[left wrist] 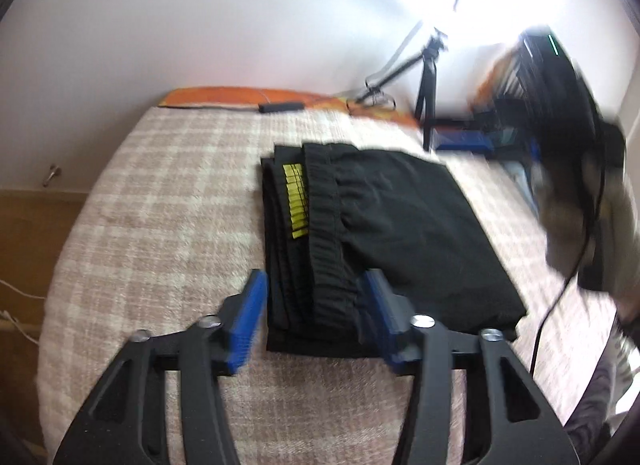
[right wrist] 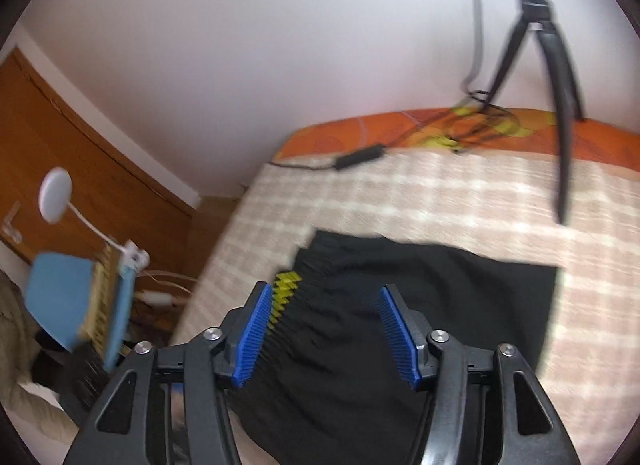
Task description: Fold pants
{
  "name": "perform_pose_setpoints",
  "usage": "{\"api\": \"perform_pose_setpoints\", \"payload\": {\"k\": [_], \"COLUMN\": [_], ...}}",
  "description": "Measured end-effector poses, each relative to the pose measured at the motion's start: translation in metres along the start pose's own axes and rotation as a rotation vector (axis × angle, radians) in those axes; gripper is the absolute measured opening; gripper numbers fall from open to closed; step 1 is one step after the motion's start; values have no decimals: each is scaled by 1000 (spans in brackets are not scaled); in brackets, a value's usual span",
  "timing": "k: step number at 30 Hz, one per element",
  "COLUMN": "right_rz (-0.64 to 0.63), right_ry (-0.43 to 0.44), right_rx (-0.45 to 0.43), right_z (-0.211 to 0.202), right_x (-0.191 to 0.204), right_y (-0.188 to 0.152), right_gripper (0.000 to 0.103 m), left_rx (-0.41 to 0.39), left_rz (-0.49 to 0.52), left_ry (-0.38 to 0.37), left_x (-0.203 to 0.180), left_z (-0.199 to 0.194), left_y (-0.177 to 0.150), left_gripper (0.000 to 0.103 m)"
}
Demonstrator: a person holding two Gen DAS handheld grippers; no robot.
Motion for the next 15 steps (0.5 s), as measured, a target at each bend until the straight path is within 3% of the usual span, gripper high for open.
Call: {"api": "perform_pose_setpoints", "payload": {"k": [2, 9, 15], "right_rz": [-19, 33, 147], "right_ry": [-48, -126, -94], "right_rx": [2, -27, -6], "right_z": [-8, -41, -46], "right_x": [-16, -76, -116], "right_y": [-7, -23, -31], "right_gripper": [65, 81, 81], "left_rx": [-4, 55, 86], "left_rz": [-34, -114, -142], "left_ry": [-10, -132, -204], "left_x": [4, 17, 37], "left_z": [2, 23, 38], "left_y": [6, 12, 16], "left_gripper": [67, 68, 68]}}
Point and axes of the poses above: each gripper's, at about its wrist camera, not at the fingertips, and z roughly the way its jaws point, x to its left, y to its top, the point moved 6 cm from there along z, roughly the way its jaws point, and after that the axes turned 15 degrees about z, right-handed, at the moved point
